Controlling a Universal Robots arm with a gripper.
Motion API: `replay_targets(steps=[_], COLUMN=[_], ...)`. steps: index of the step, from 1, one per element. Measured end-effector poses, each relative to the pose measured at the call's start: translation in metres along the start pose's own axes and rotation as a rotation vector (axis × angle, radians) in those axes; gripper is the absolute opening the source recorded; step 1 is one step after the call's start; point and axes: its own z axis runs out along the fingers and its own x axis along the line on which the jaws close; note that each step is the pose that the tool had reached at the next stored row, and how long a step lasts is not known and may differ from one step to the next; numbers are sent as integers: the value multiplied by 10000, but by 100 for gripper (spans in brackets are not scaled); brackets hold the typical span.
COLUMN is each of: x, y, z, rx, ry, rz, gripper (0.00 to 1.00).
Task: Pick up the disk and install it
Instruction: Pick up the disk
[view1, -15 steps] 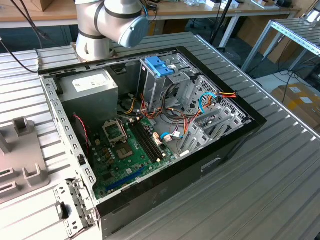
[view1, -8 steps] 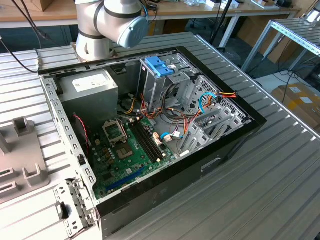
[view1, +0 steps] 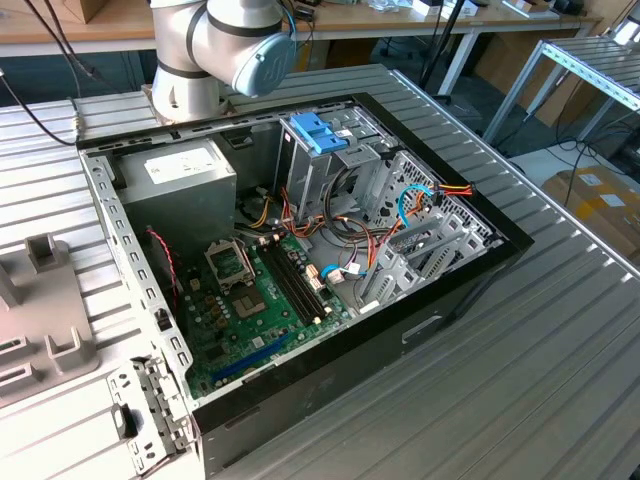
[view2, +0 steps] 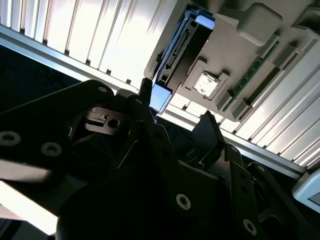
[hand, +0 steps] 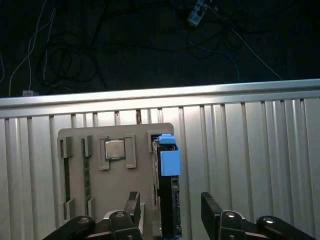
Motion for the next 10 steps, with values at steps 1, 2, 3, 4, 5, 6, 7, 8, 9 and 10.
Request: replay_targets(steps=[1, 2, 3, 4, 5, 6, 7, 8, 9, 10], x=[-9, -18, -27, -35, -57, -85, -104, -126, -138, -156], y=[1, 1, 2, 3, 4, 6, 8, 10, 10, 11], z=[1, 1, 1, 1, 2, 4, 5, 5, 6, 7], rx=[0, 0, 0, 0, 0, 0, 0, 0, 0, 1], ry=[0, 0, 0, 0, 0, 0, 0, 0, 0, 0], rz=[0, -1, 0, 0, 0, -1, 0, 1, 0, 0], gripper=[60, 60, 60, 60, 60, 60, 60, 60, 60, 60])
